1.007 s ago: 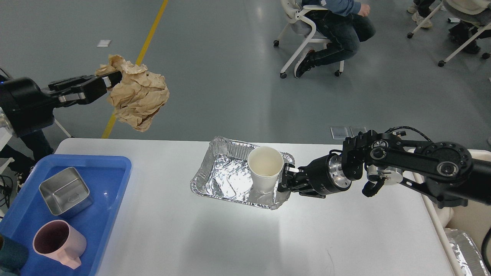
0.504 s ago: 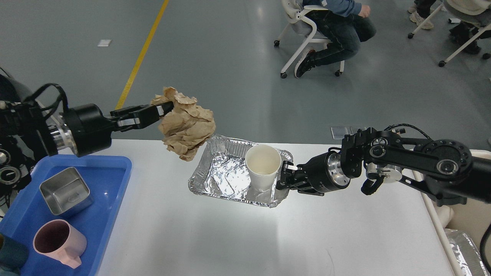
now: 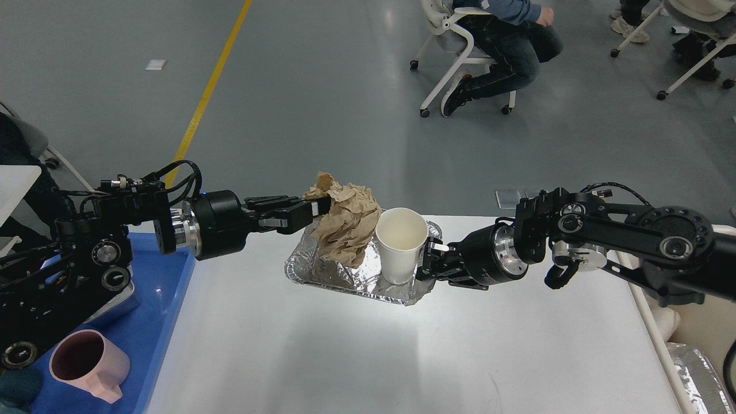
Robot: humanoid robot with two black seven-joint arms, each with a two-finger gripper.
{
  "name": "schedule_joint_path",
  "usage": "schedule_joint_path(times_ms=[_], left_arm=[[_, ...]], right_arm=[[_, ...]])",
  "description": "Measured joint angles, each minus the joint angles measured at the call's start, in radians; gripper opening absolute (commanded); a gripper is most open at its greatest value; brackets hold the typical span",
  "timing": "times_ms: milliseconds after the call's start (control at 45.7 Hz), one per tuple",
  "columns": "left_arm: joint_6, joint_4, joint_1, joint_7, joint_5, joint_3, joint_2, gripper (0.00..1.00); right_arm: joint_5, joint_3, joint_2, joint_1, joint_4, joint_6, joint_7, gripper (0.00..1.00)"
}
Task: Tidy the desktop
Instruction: 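Lift the brown paper and drop it into the foil tray, then withdraw the left gripper and carry the foil tray to the white bin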
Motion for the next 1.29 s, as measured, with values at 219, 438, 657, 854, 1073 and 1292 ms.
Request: schedule_joint_path(times_ms=[219,438,657,854,1073,1292], left_arm=[[-0.014,0.000,0.007,-0.010,-0.001,-0.004,0.012,0.97],[-0.017,-0.001,0.007,-0.013,-0.001,-0.006,0.010,0.97],[-0.001,0.001,0.008,-0.004,-0.046,-0.063,0.004,0.97],[0.034,0.049,0.069,0.046,-0.280,-0.239,0.000,0.97],[0.107,0.184,0.194,0.187,-0.683,-0.394,-0.035,0.97],[0.138,0.319,0.267,0.194,-1.062,-0.458,-0.136,0.97]], right_arm=[[0.000,0.003,-0.002,-0.009,0.000,0.000,0.000,0.00],[0.000,0.006,-0.011,-0.015,0.000,-0.002,0.000,0.00],[0.000,0.016,-0.020,-0.019,-0.004,-0.008,-0.001,0.00],[0.010,0.083,-0.047,-0.084,-0.005,-0.023,-0.001,0.00],[0.014,0.248,-0.119,-0.225,-0.006,-0.029,-0.002,0.00],[0.036,0.463,-0.239,-0.374,-0.033,-0.053,-0.001,0.00]])
